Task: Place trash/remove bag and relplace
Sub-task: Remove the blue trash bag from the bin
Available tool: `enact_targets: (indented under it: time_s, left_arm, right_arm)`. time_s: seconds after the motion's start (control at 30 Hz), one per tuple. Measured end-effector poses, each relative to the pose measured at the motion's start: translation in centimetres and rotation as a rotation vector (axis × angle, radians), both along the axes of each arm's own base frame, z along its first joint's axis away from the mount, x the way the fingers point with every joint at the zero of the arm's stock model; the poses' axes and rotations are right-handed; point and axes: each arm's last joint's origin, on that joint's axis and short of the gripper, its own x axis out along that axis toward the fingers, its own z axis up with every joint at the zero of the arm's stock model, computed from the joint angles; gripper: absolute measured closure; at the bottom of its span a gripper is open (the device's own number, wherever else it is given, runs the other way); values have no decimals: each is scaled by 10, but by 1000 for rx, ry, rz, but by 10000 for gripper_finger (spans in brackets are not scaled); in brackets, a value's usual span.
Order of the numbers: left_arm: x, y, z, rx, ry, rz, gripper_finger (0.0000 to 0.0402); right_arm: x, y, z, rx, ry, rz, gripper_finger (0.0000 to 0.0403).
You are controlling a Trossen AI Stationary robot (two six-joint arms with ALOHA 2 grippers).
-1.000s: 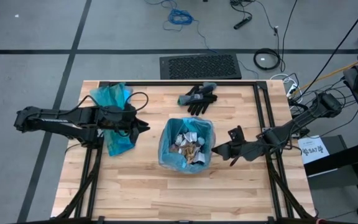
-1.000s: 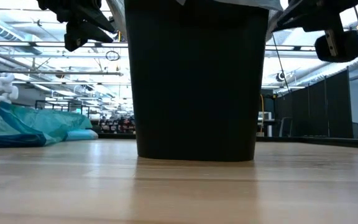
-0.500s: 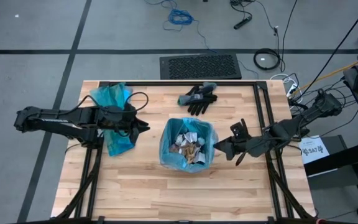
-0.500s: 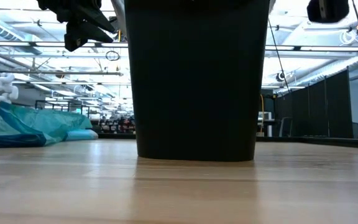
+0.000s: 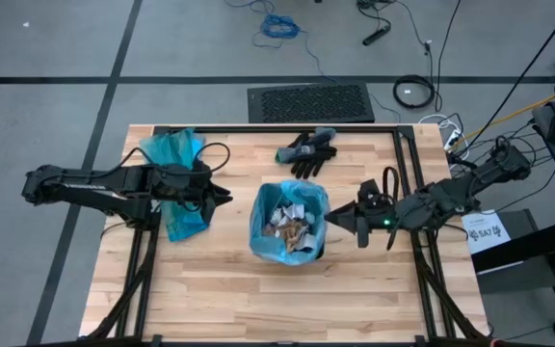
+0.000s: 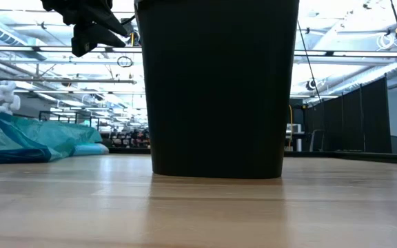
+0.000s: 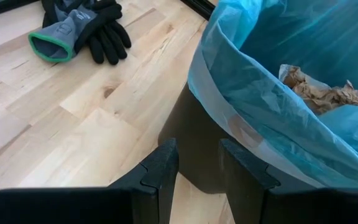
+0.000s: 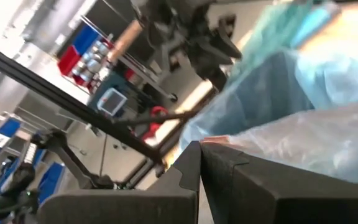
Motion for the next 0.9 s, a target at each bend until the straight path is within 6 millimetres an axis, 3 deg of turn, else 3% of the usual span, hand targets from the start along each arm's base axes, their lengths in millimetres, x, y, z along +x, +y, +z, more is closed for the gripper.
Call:
enact_targets:
  time_s: [0.67,0.9]
  left_arm:
    - [1,0,-1,33,8,-19,281]
    - [9,0,-17,66,80,-44,281]
  right_arm:
    - [12,-27,38,-216,-332,-111,403]
    - [13,-32,38,-223,-330,-133,403]
